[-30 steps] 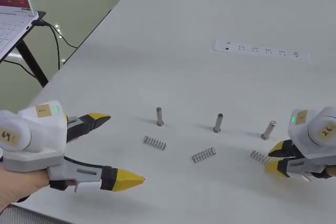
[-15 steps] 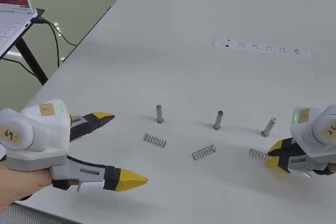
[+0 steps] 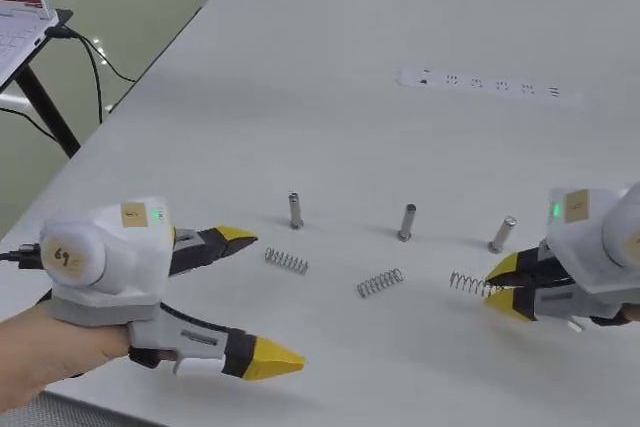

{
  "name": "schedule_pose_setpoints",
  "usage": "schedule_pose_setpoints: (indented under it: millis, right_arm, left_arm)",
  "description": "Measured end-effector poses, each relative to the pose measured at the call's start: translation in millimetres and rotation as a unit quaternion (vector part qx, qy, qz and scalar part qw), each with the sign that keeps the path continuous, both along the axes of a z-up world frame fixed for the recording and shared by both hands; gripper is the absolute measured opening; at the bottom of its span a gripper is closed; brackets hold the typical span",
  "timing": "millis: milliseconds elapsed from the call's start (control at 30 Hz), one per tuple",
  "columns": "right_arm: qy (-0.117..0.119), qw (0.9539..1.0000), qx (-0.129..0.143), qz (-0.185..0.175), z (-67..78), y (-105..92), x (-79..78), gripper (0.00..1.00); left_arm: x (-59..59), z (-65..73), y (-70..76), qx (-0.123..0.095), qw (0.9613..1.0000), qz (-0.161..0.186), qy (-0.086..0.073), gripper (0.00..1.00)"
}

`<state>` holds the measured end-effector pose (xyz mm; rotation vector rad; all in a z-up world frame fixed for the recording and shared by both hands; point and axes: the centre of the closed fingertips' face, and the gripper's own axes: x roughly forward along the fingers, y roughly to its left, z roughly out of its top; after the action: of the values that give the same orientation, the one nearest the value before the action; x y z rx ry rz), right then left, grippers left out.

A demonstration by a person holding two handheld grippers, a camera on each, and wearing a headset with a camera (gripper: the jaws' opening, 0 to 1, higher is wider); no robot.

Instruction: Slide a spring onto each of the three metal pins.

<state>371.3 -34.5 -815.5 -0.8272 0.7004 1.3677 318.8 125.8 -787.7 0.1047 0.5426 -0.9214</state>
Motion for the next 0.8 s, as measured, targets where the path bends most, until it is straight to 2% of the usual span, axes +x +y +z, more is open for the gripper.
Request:
schedule_pose_setpoints:
  millis: [267, 333, 400, 500, 567, 633, 800]
  right_arm:
    - [-0.007, 0.9995, 0.004, 0.030, 7.8, 12.6, -18.6, 0.08]
    - [-0.007, 0.9992, 0.003, 0.038, 8.6, 14.9, -24.3, 0.08]
    - [-0.008, 0.9990, 0.005, 0.043, 9.8, 17.0, -28.0, 0.08]
    - [-0.009, 0.9989, 0.010, 0.046, 12.0, 20.1, -31.8, 0.08]
    - [-0.009, 0.9988, 0.012, 0.046, 12.5, 21.0, -33.3, 0.08]
    - [-0.008, 0.9988, 0.014, 0.047, 13.2, 21.7, -35.5, 0.08]
    - [-0.008, 0.9985, 0.023, 0.049, 17.7, 24.7, -41.3, 0.08]
  left_arm:
    - [7.7, -1.7, -30.1, -0.007, 0.9992, -0.039, -0.008, 0.79]
    - [10.1, 0.5, -40.3, -0.011, 0.9985, -0.051, -0.018, 0.75]
    - [10.7, 2.9, -52.7, -0.023, 0.9975, -0.064, -0.019, 0.72]
    - [11.1, 2.6, -67.6, -0.023, 0.9959, -0.084, -0.025, 0.69]
    - [12.0, 1.0, -75.0, -0.025, 0.9952, -0.092, -0.021, 0.65]
    - [13.4, 3.8, -82.4, -0.045, 0.9943, -0.095, -0.020, 0.59]
    - [17.9, 9.8, -92.3, -0.069, 0.9927, -0.096, -0.023, 0.48]
